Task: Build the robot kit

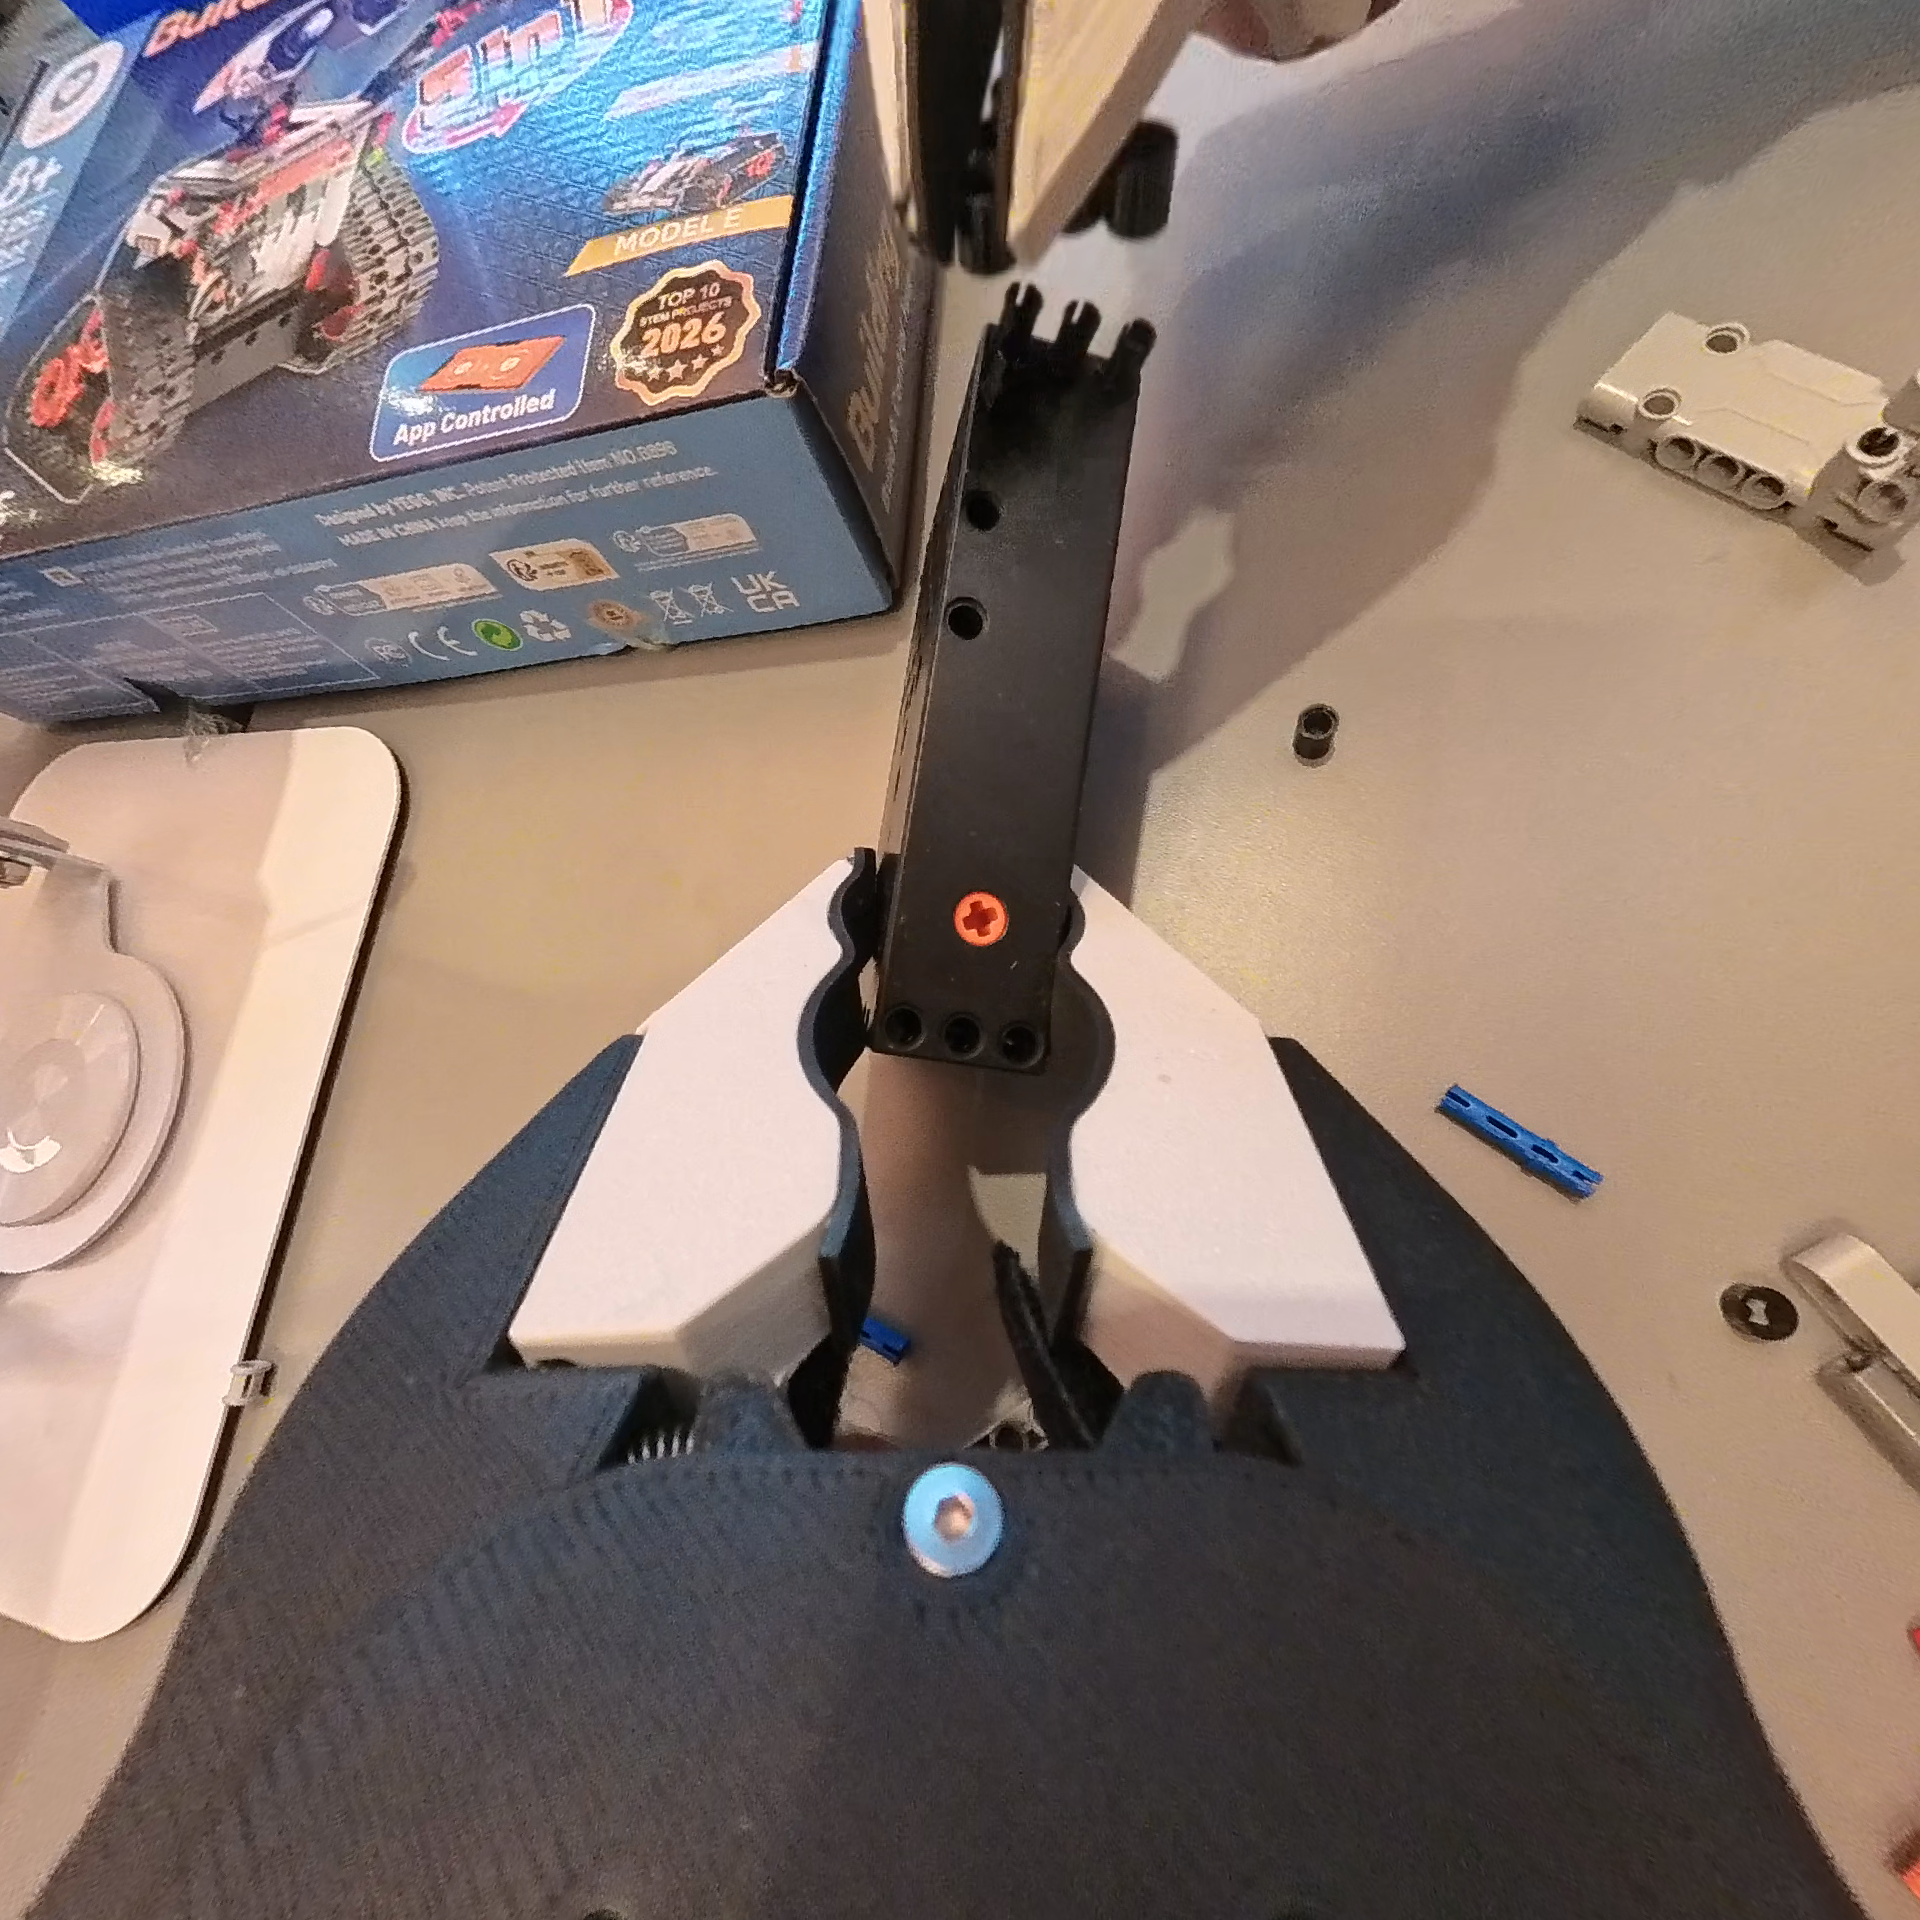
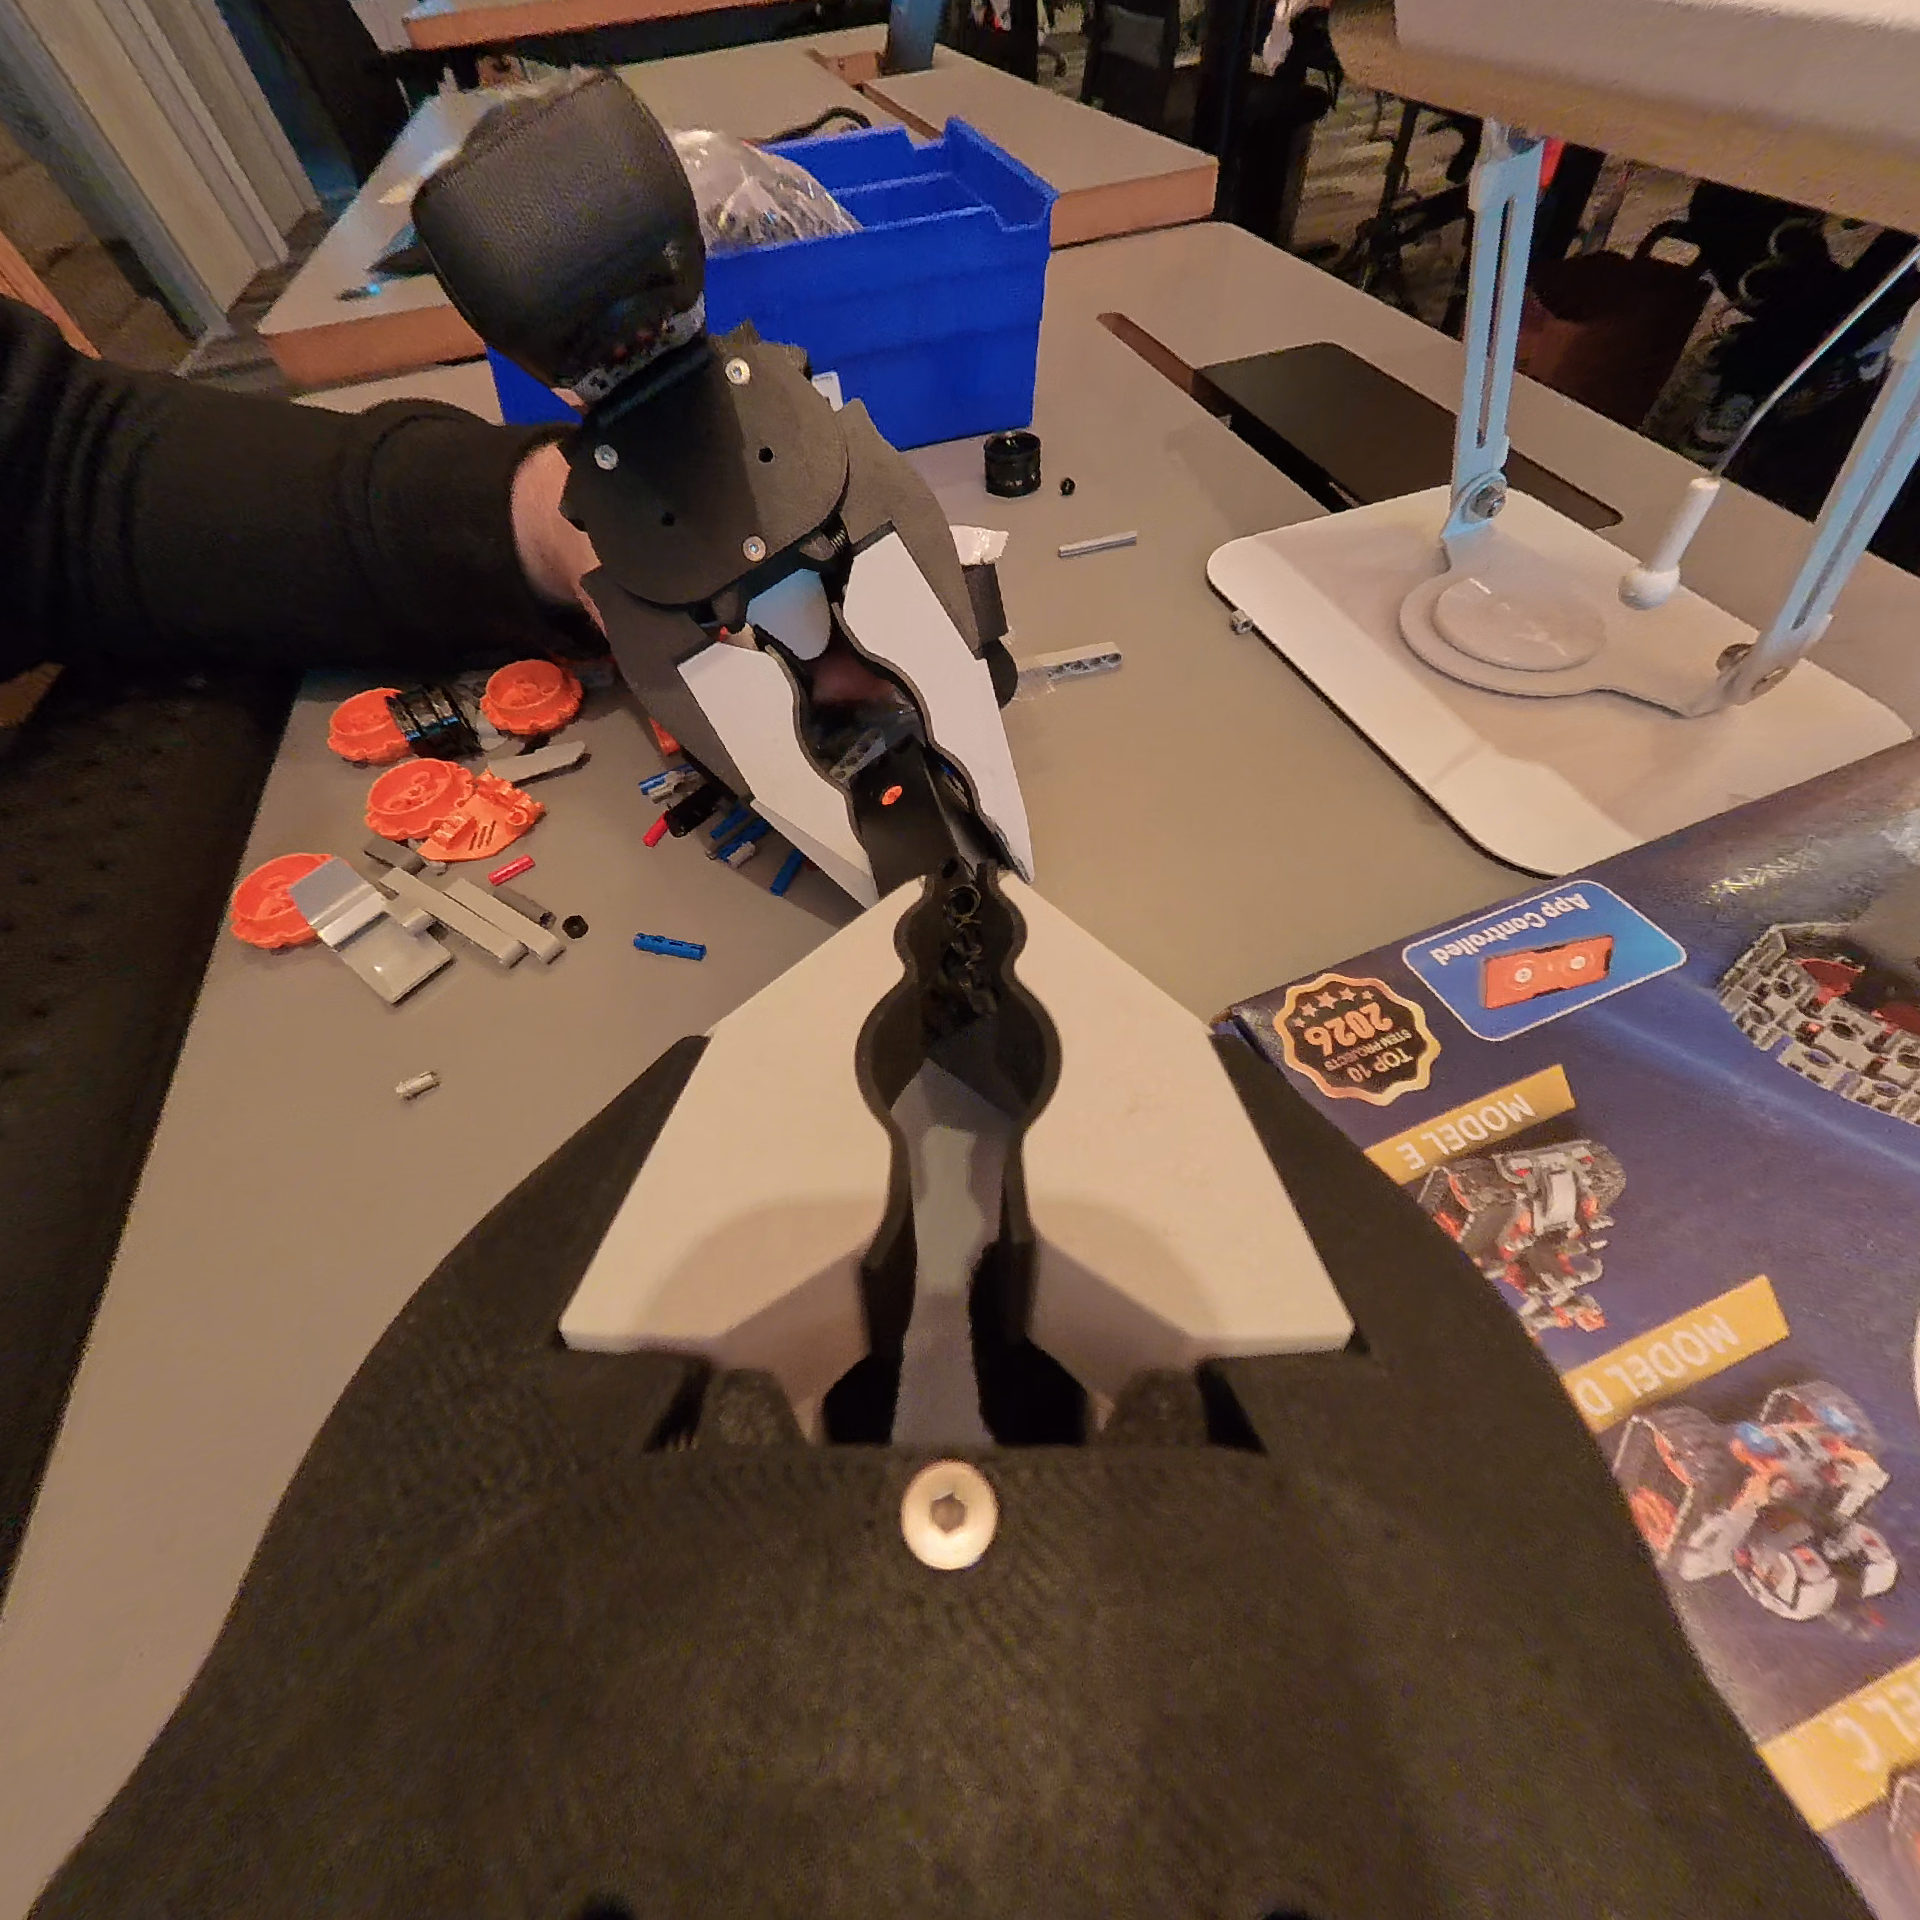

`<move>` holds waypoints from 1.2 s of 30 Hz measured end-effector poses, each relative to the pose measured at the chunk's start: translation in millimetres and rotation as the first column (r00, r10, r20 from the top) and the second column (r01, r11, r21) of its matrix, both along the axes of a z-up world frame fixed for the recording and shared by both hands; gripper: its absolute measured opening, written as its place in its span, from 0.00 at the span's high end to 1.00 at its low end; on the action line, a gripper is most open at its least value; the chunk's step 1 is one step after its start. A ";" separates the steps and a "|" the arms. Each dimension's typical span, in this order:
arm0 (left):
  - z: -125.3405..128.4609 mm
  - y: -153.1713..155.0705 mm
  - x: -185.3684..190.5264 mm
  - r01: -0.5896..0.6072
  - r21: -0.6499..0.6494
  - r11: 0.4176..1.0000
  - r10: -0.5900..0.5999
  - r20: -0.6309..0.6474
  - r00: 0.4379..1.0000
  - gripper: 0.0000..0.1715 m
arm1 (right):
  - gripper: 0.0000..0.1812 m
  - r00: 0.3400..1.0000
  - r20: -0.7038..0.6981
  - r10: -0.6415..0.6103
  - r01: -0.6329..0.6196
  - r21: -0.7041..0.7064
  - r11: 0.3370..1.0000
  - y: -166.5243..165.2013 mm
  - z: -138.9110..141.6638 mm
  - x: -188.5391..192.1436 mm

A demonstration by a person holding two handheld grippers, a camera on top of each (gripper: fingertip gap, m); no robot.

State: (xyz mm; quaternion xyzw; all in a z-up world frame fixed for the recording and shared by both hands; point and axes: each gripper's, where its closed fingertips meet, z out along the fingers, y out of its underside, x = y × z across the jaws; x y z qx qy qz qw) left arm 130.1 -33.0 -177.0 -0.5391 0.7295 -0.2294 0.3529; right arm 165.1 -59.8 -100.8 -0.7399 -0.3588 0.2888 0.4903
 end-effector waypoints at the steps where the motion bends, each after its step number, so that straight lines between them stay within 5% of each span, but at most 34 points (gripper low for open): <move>1: 0.0 0.0 0.0 0.000 0.001 1.000 0.000 0.000 1.000 0.83 | 0.97 1.000 -0.012 0.004 -0.004 0.001 1.000 -0.6 1.7 1.4; 24: 0.0 0.0 0.0 0.000 0.007 1.000 0.000 -0.001 1.000 0.83 | 0.97 0.987 0.160 0.024 -0.039 0.097 0.995 -4.0 -10.9 -3.0; 36: -5.3 -10.7 -10.3 0.116 0.314 0.942 -0.065 -0.169 0.984 0.79 | 0.97 0.992 0.130 0.005 -0.024 0.141 0.990 -10.0 1.9 7.7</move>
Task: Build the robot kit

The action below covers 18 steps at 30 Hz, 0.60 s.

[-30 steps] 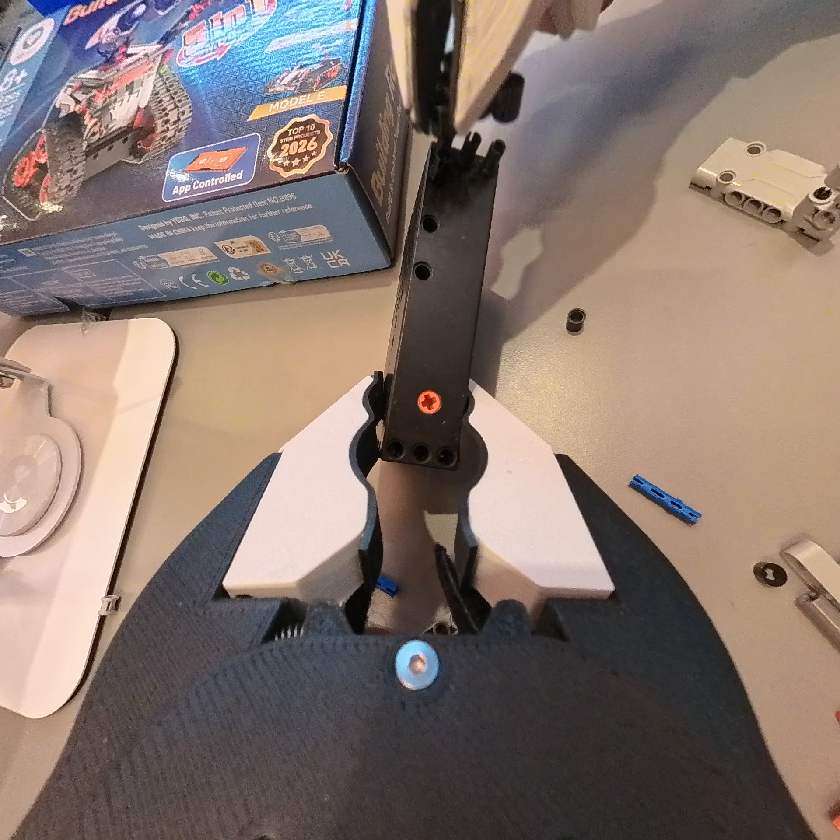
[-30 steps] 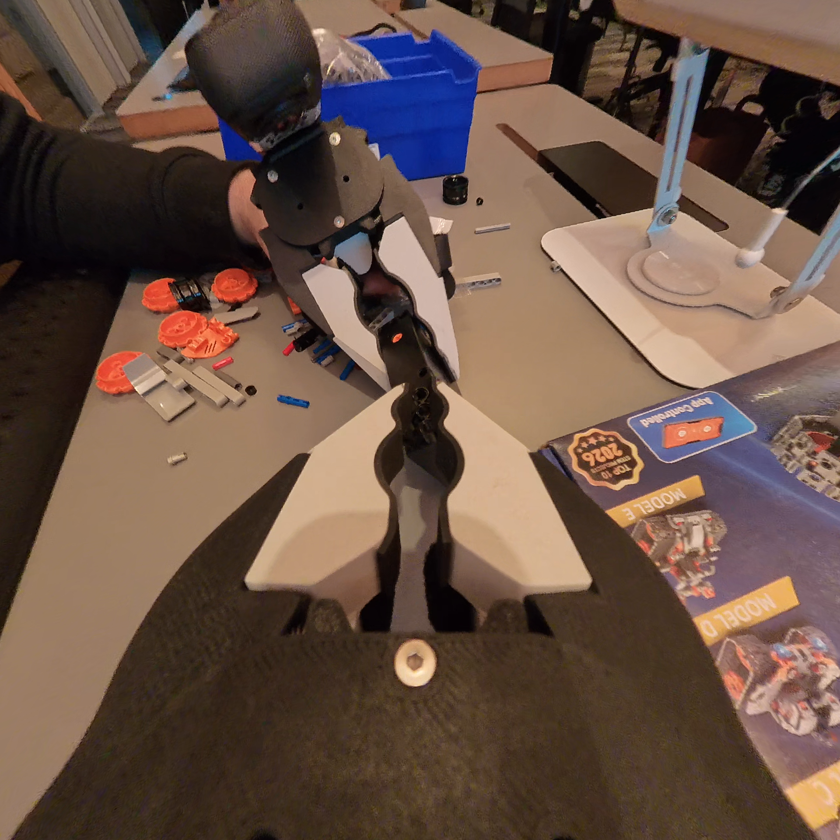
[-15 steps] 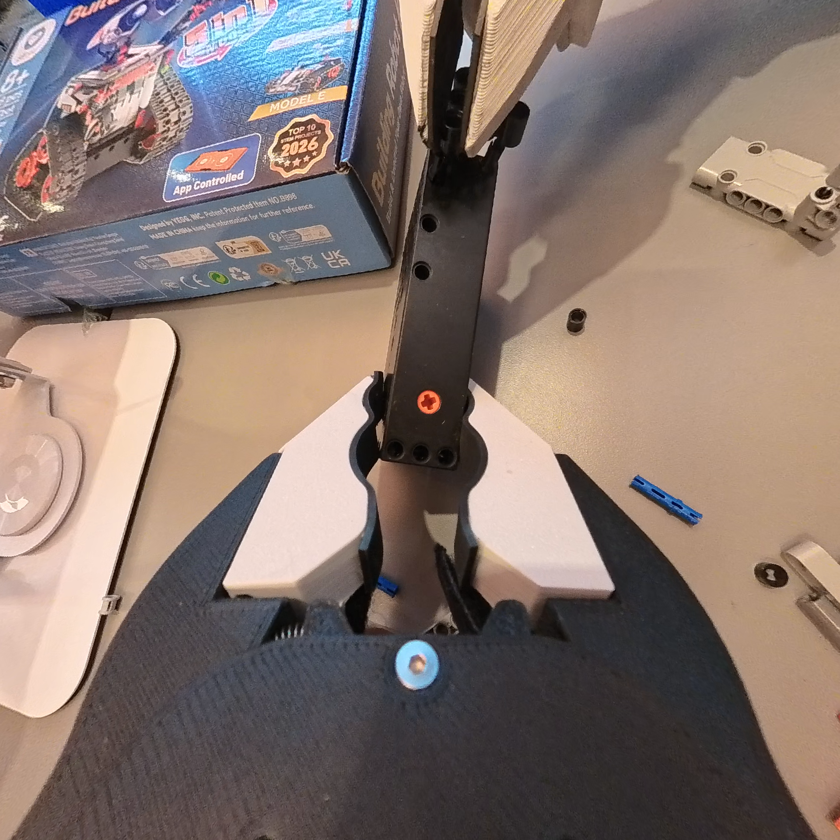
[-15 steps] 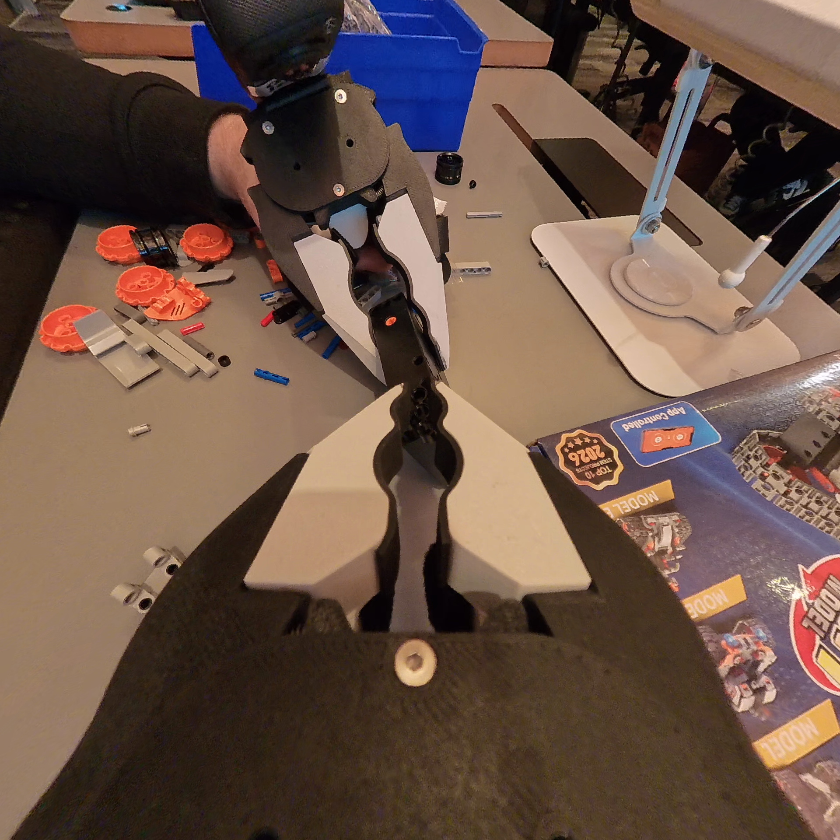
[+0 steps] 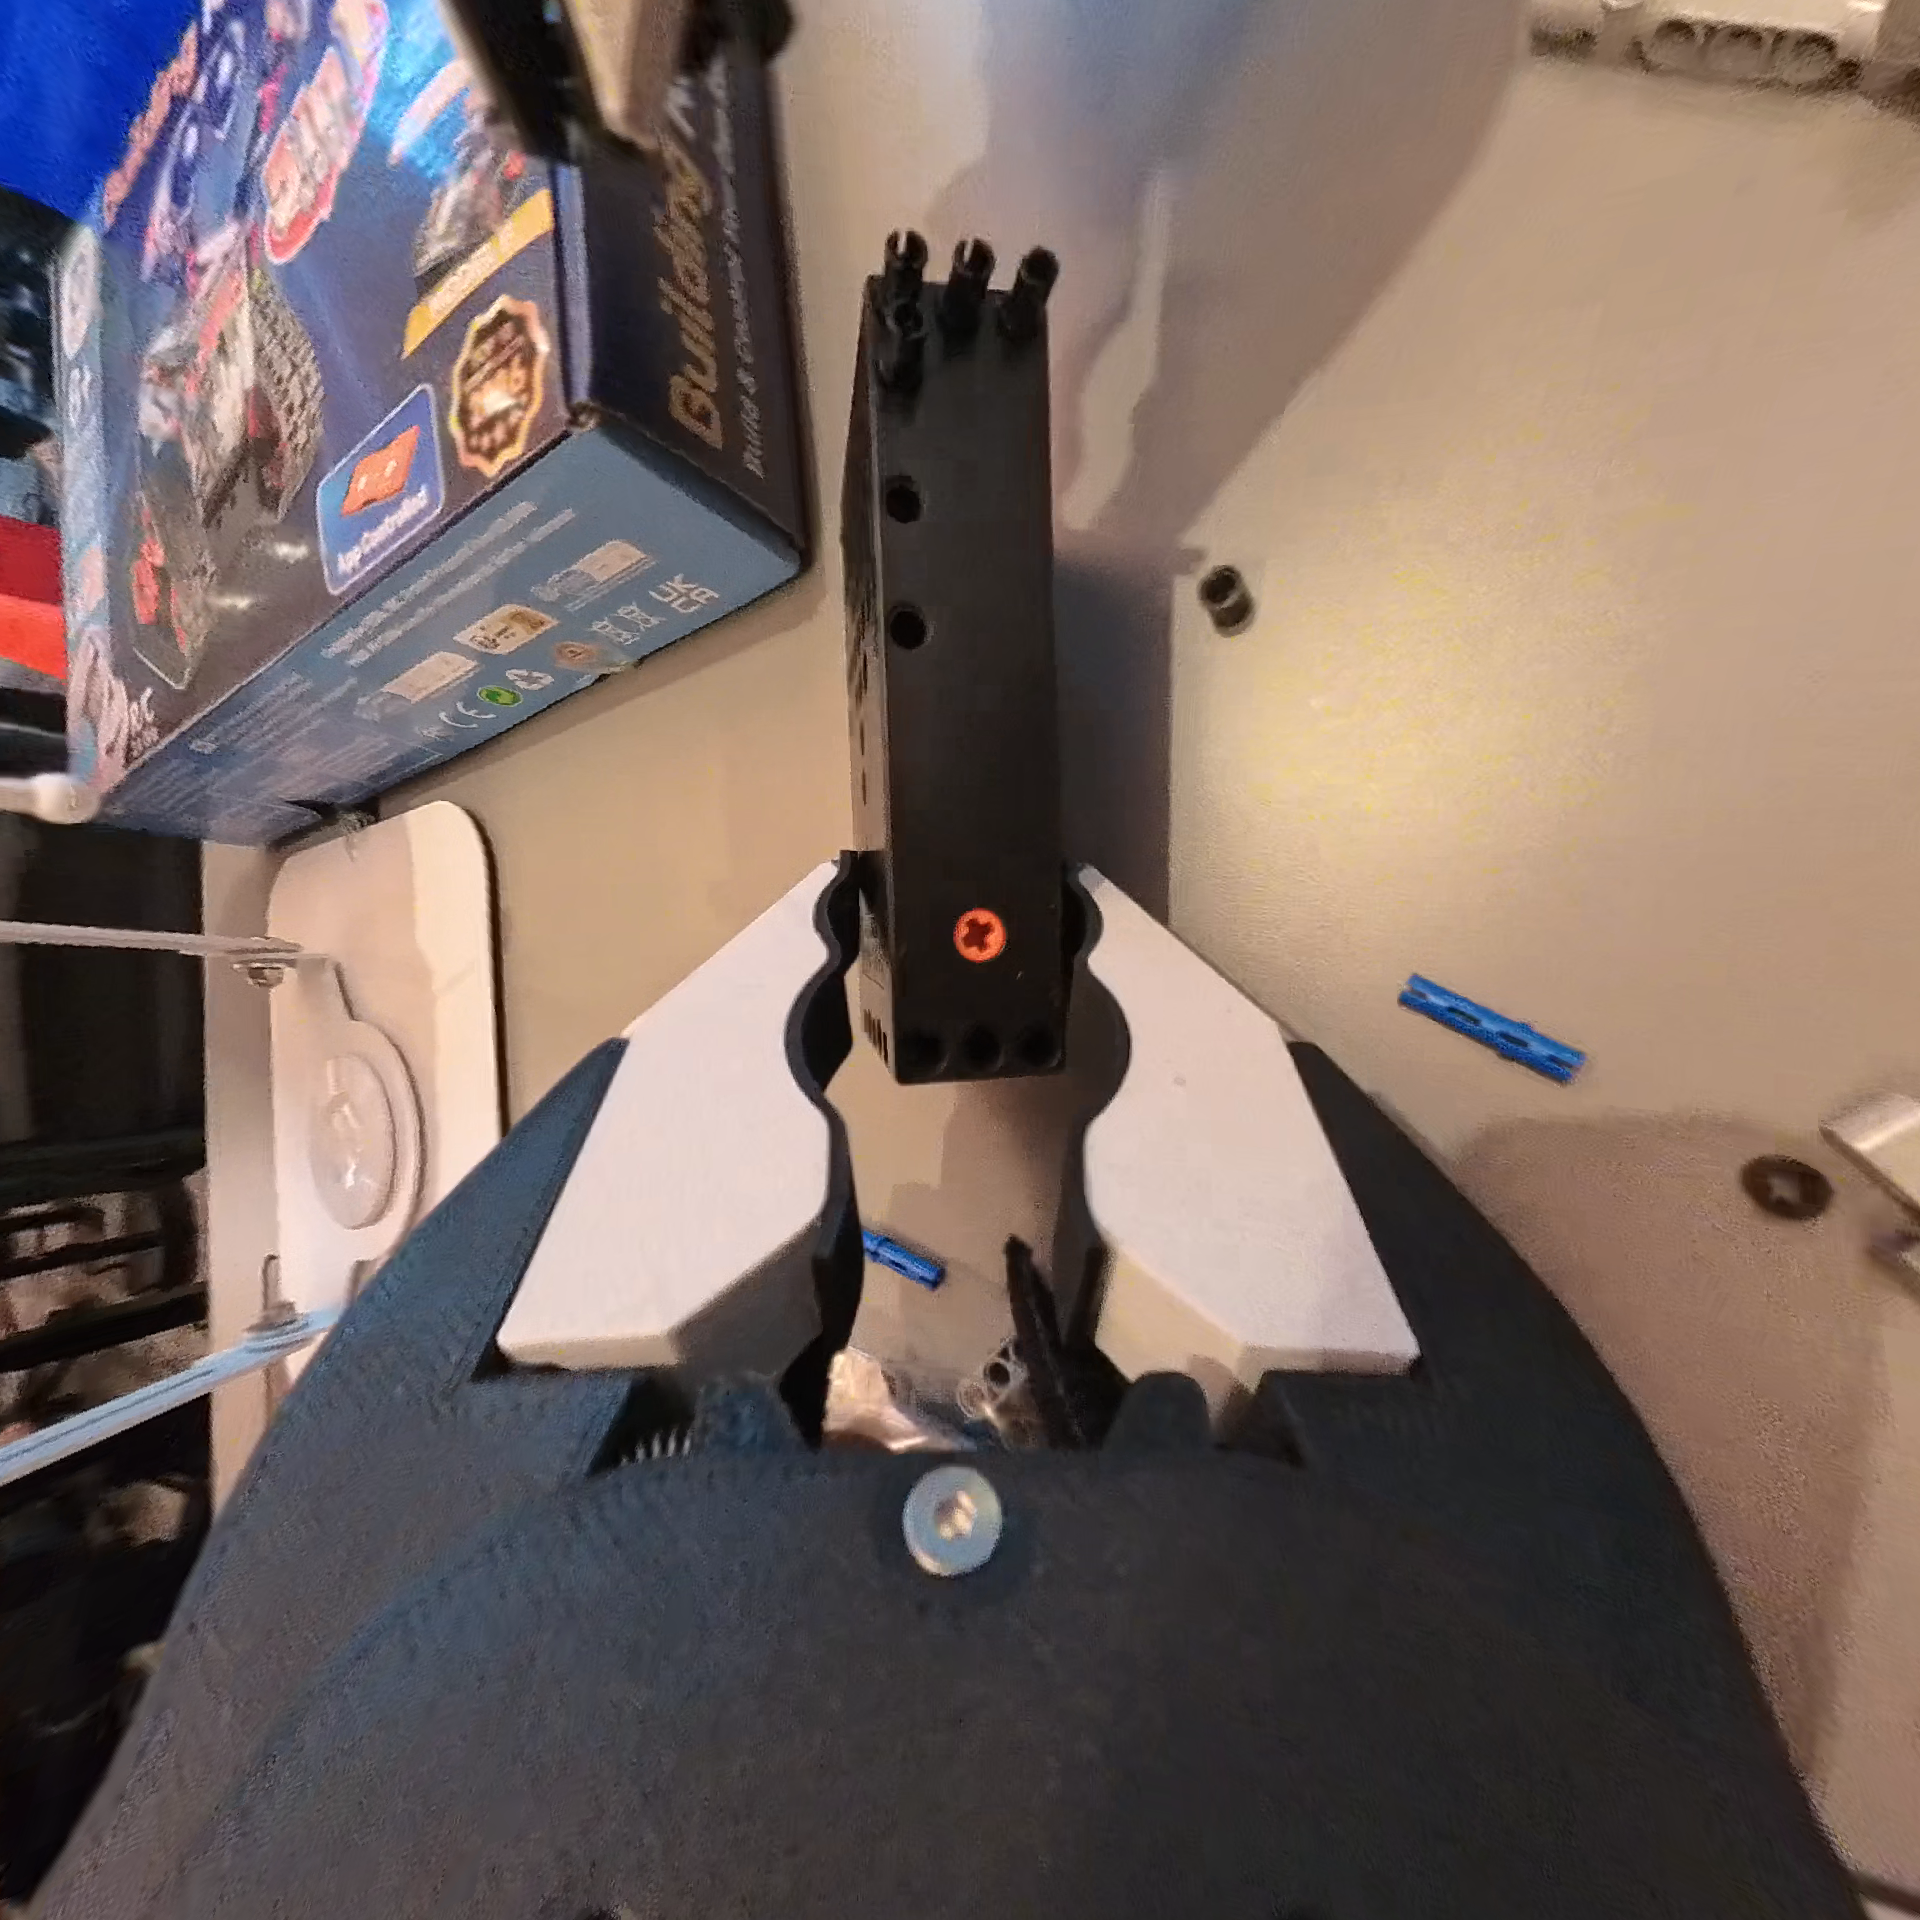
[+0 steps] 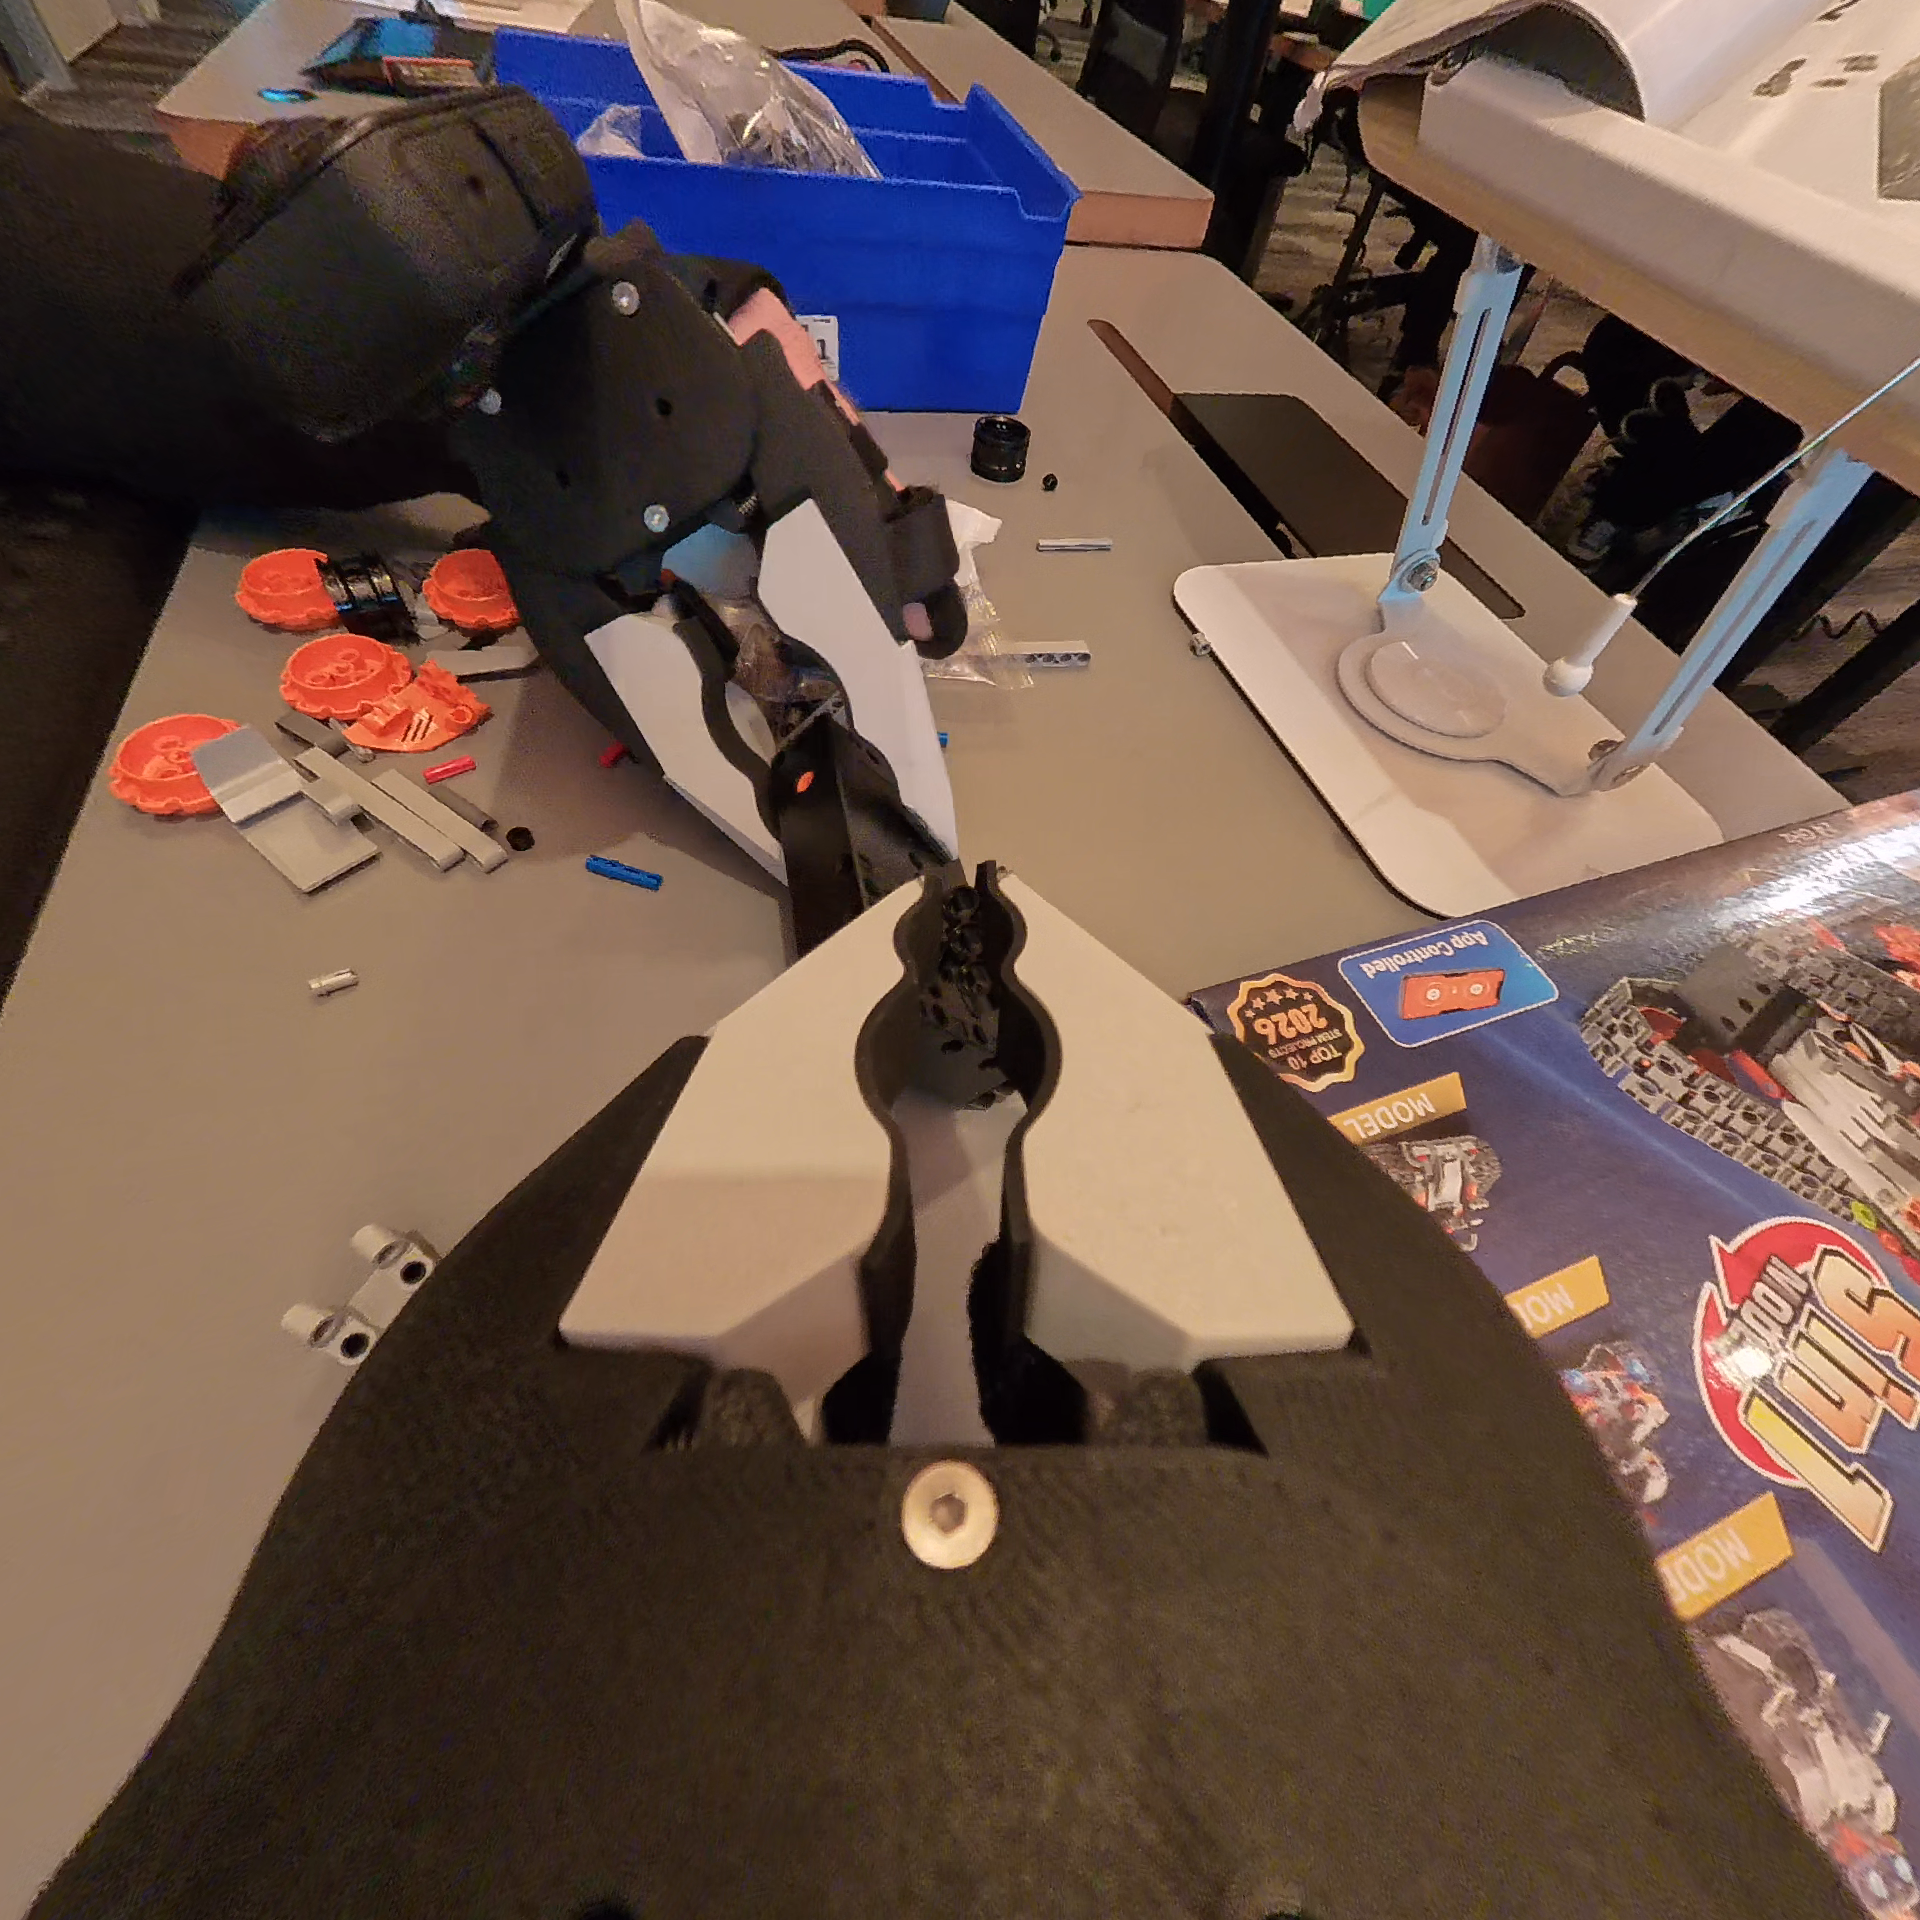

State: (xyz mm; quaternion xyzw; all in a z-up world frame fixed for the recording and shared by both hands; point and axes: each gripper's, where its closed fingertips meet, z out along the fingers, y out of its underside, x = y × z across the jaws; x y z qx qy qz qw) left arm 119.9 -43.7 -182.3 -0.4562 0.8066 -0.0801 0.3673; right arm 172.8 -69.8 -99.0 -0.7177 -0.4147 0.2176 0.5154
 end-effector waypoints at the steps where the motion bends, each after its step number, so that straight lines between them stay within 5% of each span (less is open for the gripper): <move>1: -0.2 -1.7 -0.6 0.004 0.017 1.000 -0.004 -0.011 1.000 0.78 | 0.97 1.000 0.001 0.000 0.000 0.001 1.000 -0.5 0.5 0.5; 10: -0.4 -9.3 -8.7 -0.006 0.160 0.987 0.016 -0.063 0.998 0.79 | 0.97 0.994 0.107 -0.020 0.023 -0.023 0.999 -3.7 -14.1 9.0; 18: -0.6 -21.5 -19.5 -0.021 0.107 0.994 0.034 -0.115 0.993 0.76 | 0.97 0.983 0.179 -0.029 0.059 -0.165 0.985 -7.1 -42.2 22.5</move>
